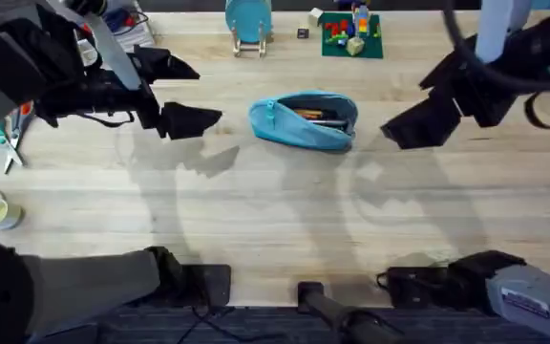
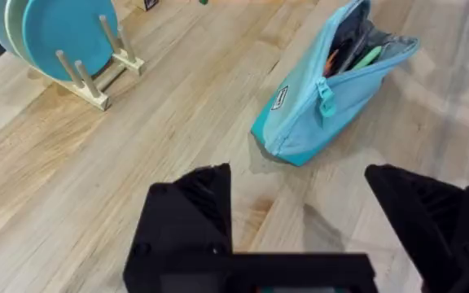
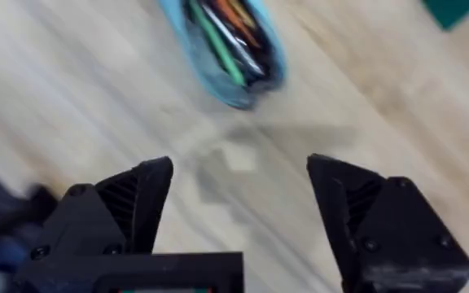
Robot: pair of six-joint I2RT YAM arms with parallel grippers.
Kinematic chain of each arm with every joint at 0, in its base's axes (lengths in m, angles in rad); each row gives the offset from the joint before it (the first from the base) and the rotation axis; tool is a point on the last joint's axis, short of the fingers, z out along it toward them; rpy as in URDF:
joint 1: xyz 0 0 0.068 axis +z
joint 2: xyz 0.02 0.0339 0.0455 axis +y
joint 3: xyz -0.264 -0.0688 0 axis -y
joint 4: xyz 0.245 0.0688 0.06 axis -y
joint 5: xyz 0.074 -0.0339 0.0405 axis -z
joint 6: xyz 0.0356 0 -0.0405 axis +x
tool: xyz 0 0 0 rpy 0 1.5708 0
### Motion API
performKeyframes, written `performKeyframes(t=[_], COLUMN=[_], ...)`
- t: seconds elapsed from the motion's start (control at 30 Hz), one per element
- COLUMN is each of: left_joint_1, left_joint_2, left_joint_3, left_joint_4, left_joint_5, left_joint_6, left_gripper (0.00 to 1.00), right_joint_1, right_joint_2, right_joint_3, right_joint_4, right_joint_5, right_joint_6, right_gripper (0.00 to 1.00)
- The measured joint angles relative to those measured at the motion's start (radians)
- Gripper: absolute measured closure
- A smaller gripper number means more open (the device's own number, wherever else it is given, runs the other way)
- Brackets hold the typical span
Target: Unzip the bag, pick up the pens from the table one at a time and place them inside, then zip the bag closed.
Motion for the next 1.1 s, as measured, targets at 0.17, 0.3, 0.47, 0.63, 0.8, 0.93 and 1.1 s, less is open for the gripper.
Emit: performKeyframes(t=[0.17, 0.3, 0.47, 0.63, 0.8, 0.93, 1.1], left_joint_1=[0.000, 0.000, 0.000, 0.000, 0.000, 0.000, 0.000], left_joint_2=[0.000, 0.000, 0.000, 0.000, 0.000, 0.000, 0.000], left_joint_3=[0.000, 0.000, 0.000, 0.000, 0.000, 0.000, 0.000], left_joint_4=[0.000, 0.000, 0.000, 0.000, 0.000, 0.000, 0.000], left_joint_5=[0.000, 0.000, 0.000, 0.000, 0.000, 0.000, 0.000], left_joint_6=[0.000, 0.000, 0.000, 0.000, 0.000, 0.000, 0.000], left_gripper=[0.007, 0.007, 0.007, 0.007, 0.007, 0.007, 0.007], right_joint_1=[0.000, 0.000, 0.001, 0.044, 0.135, 0.215, 0.313], right_joint_2=[0.000, 0.000, 0.000, 0.000, 0.000, 0.000, 0.000], right_joint_3=[0.000, 0.000, 0.000, 0.000, 0.000, 0.000, 0.000], right_joint_4=[-0.004, 0.025, 0.075, 0.122, 0.158, 0.180, 0.202], right_joint_5=[-0.205, -0.354, -0.427, -0.391, -0.276, -0.156, -0.012], right_joint_6=[0.149, 0.255, 0.427, 0.575, 0.716, 0.823, 0.944], right_gripper=[0.003, 0.003, 0.004, 0.004, 0.004, 0.004, 0.003])
